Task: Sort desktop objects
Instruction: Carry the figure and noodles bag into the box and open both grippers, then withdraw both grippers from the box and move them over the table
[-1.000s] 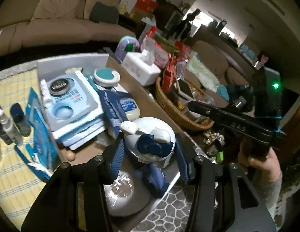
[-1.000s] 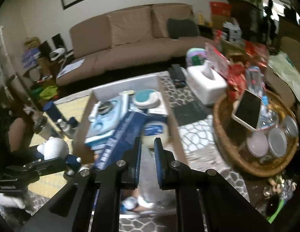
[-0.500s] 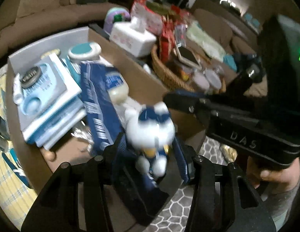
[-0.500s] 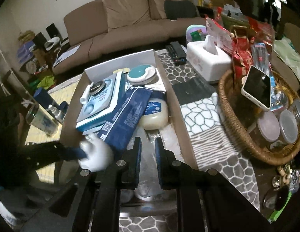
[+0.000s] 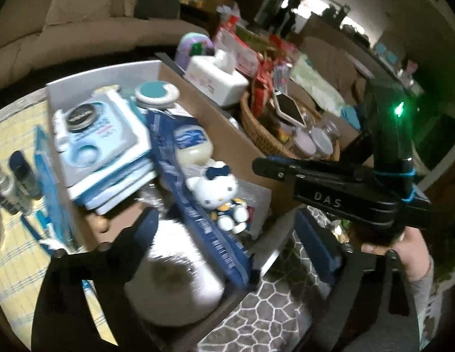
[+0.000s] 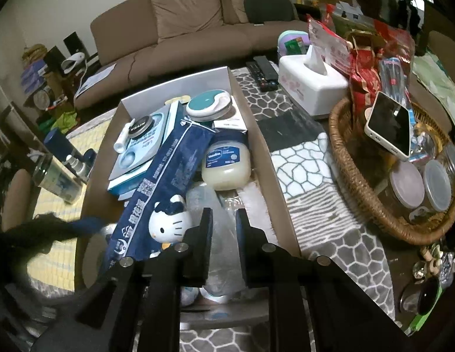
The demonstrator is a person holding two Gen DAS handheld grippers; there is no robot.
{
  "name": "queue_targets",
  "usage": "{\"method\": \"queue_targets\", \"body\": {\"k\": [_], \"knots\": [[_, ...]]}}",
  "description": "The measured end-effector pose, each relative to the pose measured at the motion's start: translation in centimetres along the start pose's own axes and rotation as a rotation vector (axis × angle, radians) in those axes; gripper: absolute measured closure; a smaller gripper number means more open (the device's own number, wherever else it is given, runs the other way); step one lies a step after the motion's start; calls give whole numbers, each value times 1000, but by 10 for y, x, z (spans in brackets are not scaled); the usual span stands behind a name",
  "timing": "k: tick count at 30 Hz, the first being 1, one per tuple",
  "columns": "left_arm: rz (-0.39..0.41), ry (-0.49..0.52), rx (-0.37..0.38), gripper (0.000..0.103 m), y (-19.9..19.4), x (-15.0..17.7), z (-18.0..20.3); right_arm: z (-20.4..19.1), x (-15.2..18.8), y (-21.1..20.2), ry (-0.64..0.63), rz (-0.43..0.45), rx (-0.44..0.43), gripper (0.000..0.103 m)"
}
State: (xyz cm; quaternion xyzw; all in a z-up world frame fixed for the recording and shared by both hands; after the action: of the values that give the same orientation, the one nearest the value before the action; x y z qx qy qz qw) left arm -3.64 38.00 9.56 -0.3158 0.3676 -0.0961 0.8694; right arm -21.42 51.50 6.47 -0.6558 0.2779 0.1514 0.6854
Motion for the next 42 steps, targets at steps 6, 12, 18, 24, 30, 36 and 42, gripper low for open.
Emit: {"method": "queue_targets", "body": {"k": [6,12,18,24,30,36,42], "knots": [[38,-47,-51,0,-42,15,-36,-27,-7,-13,-22,38,-49,31],[56,-97,-103,0,-86,44,-74,-84,-6,-23,-108,50,-104,18],[96,-125,-202,0,-149,74,-119,-155,5,-26,-222,45,-139,14],[117,-211,-296,0,-216,111,-185,-229,16,-36,-343,61,-187,13],[196,-401,-338,0,-275,158,-264,-294,29,-34,-402,45,-268,13],[198,-486,-375,0,-298,191,-314,-352,51,-14,-454,17,-297,13],[279,-572,-357,0,-320,202,-346,-420,82,7,-506,25,-363,35]]}}
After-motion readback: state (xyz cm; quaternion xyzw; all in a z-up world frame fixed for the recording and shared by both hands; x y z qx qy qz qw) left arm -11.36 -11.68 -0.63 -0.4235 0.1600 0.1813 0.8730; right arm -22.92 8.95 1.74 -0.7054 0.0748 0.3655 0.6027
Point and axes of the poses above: each gripper's, at about its wrist camera, not at the fingertips, and y roughly the way its jaws point, z to its right, x to its underside, the point moved 9 cm from there along y, roughly the way its jaws point, and after that the axes turned 11 degrees about x, right-handed, at the moved point
